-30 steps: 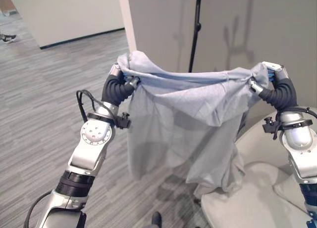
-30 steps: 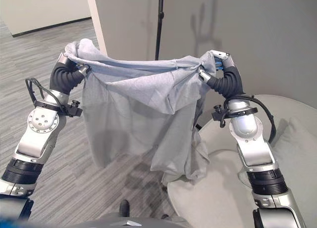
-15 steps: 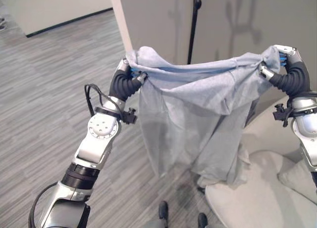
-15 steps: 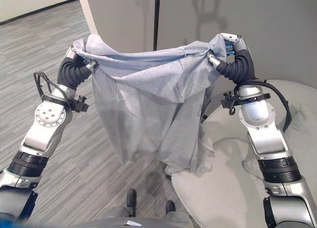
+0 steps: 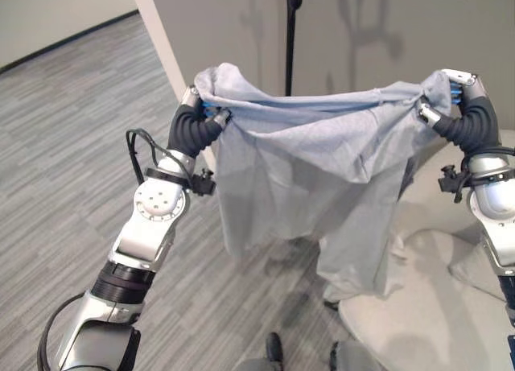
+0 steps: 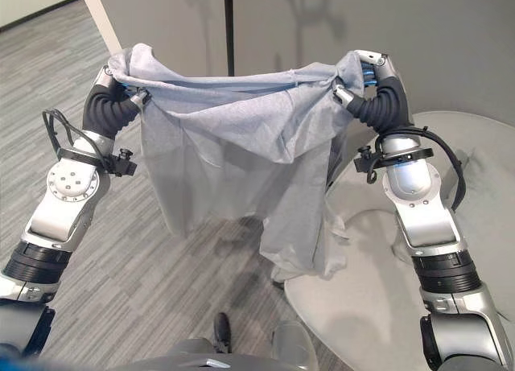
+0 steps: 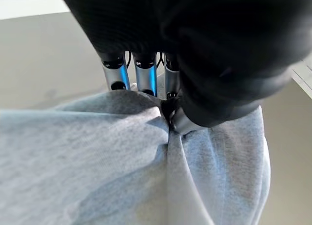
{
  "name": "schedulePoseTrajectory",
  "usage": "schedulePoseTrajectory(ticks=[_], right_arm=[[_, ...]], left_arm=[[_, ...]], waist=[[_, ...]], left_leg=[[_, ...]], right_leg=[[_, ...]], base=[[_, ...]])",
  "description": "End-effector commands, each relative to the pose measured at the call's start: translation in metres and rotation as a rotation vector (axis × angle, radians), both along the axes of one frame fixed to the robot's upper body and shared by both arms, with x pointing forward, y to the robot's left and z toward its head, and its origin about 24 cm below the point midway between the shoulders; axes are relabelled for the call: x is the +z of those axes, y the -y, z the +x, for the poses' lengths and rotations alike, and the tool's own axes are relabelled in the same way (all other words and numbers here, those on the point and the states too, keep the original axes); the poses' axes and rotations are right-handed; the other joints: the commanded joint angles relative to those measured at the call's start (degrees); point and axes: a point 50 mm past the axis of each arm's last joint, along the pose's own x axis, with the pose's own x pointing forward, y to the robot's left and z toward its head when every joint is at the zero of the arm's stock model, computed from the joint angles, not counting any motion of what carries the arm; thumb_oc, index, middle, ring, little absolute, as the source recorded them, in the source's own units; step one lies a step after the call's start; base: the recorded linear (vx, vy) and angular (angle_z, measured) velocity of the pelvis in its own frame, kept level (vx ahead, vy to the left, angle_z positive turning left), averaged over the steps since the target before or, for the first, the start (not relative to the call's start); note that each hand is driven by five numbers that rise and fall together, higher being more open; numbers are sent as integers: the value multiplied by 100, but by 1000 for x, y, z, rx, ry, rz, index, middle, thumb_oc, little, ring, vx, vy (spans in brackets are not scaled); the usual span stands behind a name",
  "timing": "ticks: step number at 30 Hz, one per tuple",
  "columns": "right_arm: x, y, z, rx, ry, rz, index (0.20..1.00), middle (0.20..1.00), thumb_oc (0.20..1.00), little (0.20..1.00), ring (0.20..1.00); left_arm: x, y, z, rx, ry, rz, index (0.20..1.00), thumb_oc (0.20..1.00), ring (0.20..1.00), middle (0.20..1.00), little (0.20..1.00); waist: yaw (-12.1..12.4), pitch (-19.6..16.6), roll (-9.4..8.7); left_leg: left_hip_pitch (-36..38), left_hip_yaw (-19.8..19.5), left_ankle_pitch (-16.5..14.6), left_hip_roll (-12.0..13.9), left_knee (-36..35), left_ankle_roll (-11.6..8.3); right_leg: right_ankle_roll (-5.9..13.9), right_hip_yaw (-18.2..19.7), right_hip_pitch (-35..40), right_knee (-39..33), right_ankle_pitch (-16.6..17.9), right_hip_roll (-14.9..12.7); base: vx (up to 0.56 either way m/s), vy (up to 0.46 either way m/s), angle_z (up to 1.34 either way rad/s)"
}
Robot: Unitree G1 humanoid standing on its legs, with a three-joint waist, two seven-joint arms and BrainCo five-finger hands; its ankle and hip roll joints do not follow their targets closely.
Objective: Hang the clothes on the sofa on the clothes rack.
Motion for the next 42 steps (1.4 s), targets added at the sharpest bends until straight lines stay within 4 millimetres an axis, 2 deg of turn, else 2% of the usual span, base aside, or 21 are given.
schedulePoseTrajectory(ticks=[1, 2, 4, 7, 9, 12, 14, 15, 16, 17, 19, 20, 22, 24, 26, 27, 28, 31, 35, 42], right_arm=[[35, 11, -5, -32, 163, 69, 200, 200, 200, 200, 200], [34, 11, -5, -32, 162, 70, 200, 200, 200, 200, 200], [36, 13, -7, -44, 178, 65, 200, 200, 200, 200, 200], [36, 14, -11, -39, 176, 53, 200, 200, 200, 200, 200], [34, 14, -11, -29, 166, 48, 200, 200, 200, 200, 200], [28, 18, -13, -33, 133, 33, 200, 200, 200, 200, 200], [23, 22, -16, -38, 117, 31, 200, 200, 200, 200, 200], [22, 24, -18, -41, 111, 31, 200, 200, 200, 200, 200], [22, 24, -18, -41, 111, 31, 200, 200, 200, 200, 200], [22, 26, -21, -46, 113, 29, 200, 200, 200, 200, 200], [18, 29, -23, -50, 103, 38, 200, 200, 200, 200, 200], [17, 31, -23, -58, 97, 43, 200, 200, 200, 200, 200], [16, 33, -24, -67, 89, 42, 200, 200, 200, 200, 200], [14, 36, -25, -77, 79, 40, 200, 200, 200, 200, 200], [15, 38, -28, -82, 87, 34, 200, 200, 200, 200, 200], [16, 38, -29, -83, 93, 34, 200, 200, 200, 200, 200], [16, 38, -27, -91, 93, 36, 200, 200, 200, 200, 200], [13, 41, -27, -113, 82, 37, 200, 200, 200, 200, 200], [13, 39, -27, -112, 96, 47, 200, 200, 200, 200, 200], [10, 33, -22, -86, 78, 65, 200, 200, 200, 200, 200]], left_arm=[[28, -6, -7, 34, 148, 3, 200, 200, 200, 200, 200], [28, -6, -7, 34, 147, 3, 200, 200, 200, 200, 200], [29, -2, -8, 18, 155, 10, 200, 200, 200, 200, 200], [29, -1, -11, 6, 165, 28, 200, 200, 200, 200, 200], [26, -1, -12, 3, 161, 23, 200, 200, 200, 200, 200], [18, 2, -12, -16, 130, 4, 200, 200, 200, 200, 200], [13, 5, -12, -33, 111, -1, 200, 200, 200, 200, 200], [12, 6, -12, -41, 102, -3, 200, 200, 200, 200, 200], [12, 6, -12, -41, 102, -3, 200, 200, 200, 200, 200], [10, 7, -12, -50, 92, -10, 200, 200, 200, 200, 200], [6, 6, -13, -54, 79, -20, 200, 200, 200, 200, 200], [4, 6, -13, -54, 72, -25, 200, 200, 200, 200, 200], [3, 6, -13, -57, 65, -30, 200, 200, 200, 200, 200], [3, 6, -14, -64, 66, -40, 200, 200, 200, 200, 200], [2, 6, -15, -63, 65, -45, 200, 200, 200, 200, 200], [2, 7, -15, -67, 66, -45, 200, 200, 200, 200, 200], [2, 7, -14, -58, 68, -44, 200, 200, 200, 200, 200], [3, 5, -15, -48, 73, -45, 200, 200, 200, 200, 200], [4, 7, -17, -62, 82, -39, 200, 200, 200, 200, 200], [2, 5, -18, -57, 71, -36, 200, 200, 200, 200, 200]], waist=[[-141, -230, 56], [-150, -234, 79], [-327, -131, 67], [-459, -175, 43], [-425, -287, -52], [-508, -521, -56], [-542, -634, -24], [-553, -673, -18], [-553, -673, -18], [-519, -653, -44], [-477, -581, -103], [-467, -550, -130], [-450, -509, -161], [-413, -469, -230], [-366, -453, -324], [-347, -438, -325], [-253, -384, -283], [-293, -449, -156], [-296, -579, -56], [-228, -632, -37]], left_leg=[[236, -492, -592, 68, 18, -474], [252, -508, -603, 93, 3, -480], [547, -593, -756, 57, -21, -537], [774, -618, -965, 56, -21, -622], [999, -661, -1119, 64, -21, -647], [1238, -622, -1216, 340, 40, -777], [1209, -624, -1218, 543, 413, -887], [1101, -640, -1140, 666, 802, -972], [1101, -640, -1140, 666, 802, -972], [872, -712, -822, 762, 1510, -1023], [583, -814, -467, 807, 2362, -1039], [459, -818, -366, 836, 2642, -1025], [317, -779, -354, 868, 2792, -985], [109, -657, -486, 909, 2566, -911], [-6, -608, -723, 895, 1982, -900], [-91, -661, -659, 875, 1655, -952], [-428, -971, -178, 883, 985, -1125], [-337, -1105, -75, 943, 483, -1269], [105, -821, -22, 874, 42, -1309], [401, -620, -163, 871, -21, -1246]], right_leg=[[71, -211, -106, -1217, 359, 518], [71, -236, -52, -1297, 388, 544], [215, -157, -467, -1950, 748, 691], [310, -79, -431, -2530, 929, 803], [217, -161, -257, -2483, 1166, 765], [86, -254, -4, -2347, 1130, 826], [-17, -310, 245, -2358, 979, 912], [-102, -350, 409, -2407, 889, 977], [-102, -350, 409, -2407, 889, 977], [-247, -365, 724, -2501, 775, 1051], [-408, -352, 1020, -2594, 681, 1121], [-460, -335, 1133, -2618, 631, 1125], [-495, -329, 1232, -2623, 573, 1108], [-479, -337, 1374, -2636, 509, 1020], [-396, -341, 1425, -2643, 463, 886], [-375, -328, 1449, -2641, 434, 864], [-346, -278, 1539, -2640, 331, 874], [-288, -200, 1666, -2603, 188, 876], [-240, -226, 1736, -2656, 239, 759], [-174, -195, 1757, -2666, 262, 660]], base=[[300, -93, -29], [311, -104, -22], [259, -75, 7], [316, -119, 14], [354, -190, 29], [359, -217, -11], [338, -225, -8], [229, -167, 5], [255, -199, 22], [247, -179, 28], [273, -190, 40], [186, -110, 42], [113, -44, 18], [144, 11, 20], [161, 57, 27], [188, 108, 8], [185, 123, -1], [165, 90, -12], [183, 112, 2], [67, 35, -11]])
